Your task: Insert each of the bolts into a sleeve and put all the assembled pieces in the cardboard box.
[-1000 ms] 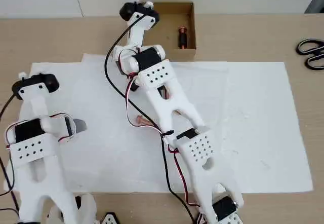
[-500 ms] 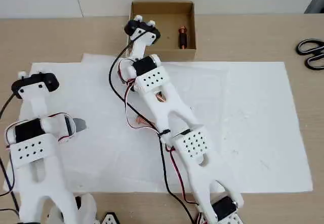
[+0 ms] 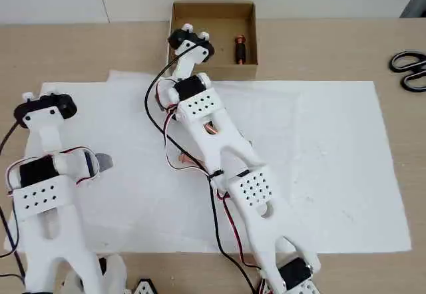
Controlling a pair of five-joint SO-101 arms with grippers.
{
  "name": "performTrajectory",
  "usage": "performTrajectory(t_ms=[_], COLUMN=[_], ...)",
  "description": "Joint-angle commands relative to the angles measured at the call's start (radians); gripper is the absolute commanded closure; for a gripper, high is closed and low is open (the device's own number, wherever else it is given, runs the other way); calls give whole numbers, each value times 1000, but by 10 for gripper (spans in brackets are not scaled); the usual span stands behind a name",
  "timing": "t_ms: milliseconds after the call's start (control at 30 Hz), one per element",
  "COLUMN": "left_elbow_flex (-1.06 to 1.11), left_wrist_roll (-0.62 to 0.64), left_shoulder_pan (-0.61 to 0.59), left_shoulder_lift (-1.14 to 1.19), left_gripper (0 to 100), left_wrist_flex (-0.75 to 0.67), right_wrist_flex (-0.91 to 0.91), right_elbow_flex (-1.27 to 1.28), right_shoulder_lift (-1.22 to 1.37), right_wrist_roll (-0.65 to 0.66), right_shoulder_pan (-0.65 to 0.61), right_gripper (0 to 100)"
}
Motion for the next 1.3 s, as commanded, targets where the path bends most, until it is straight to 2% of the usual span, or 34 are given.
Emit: performTrajectory(t_ms=[0, 433, 700, 1267], left_elbow_flex=[-4, -4, -4, -4], left_wrist_roll=[-9, -9, -9, -9], left_shoulder_pan=[-2, -2, -2, -6], left_shoulder_lift=[-8, -8, -8, -8], left_gripper=[720, 720, 720, 720], left_wrist_flex=[-18, -17, -15, -12], right_wrist_flex=[-1, 74, 73, 76], right_elbow_flex=[-5, -61, -60, -63], right_shoulder_lift=[-10, -8, -7, 94], right_wrist_roll=[-20, -75, -72, -69], right_shoulder_pan=[-7, -36, -30, -36], right_gripper=[710, 714, 922, 906])
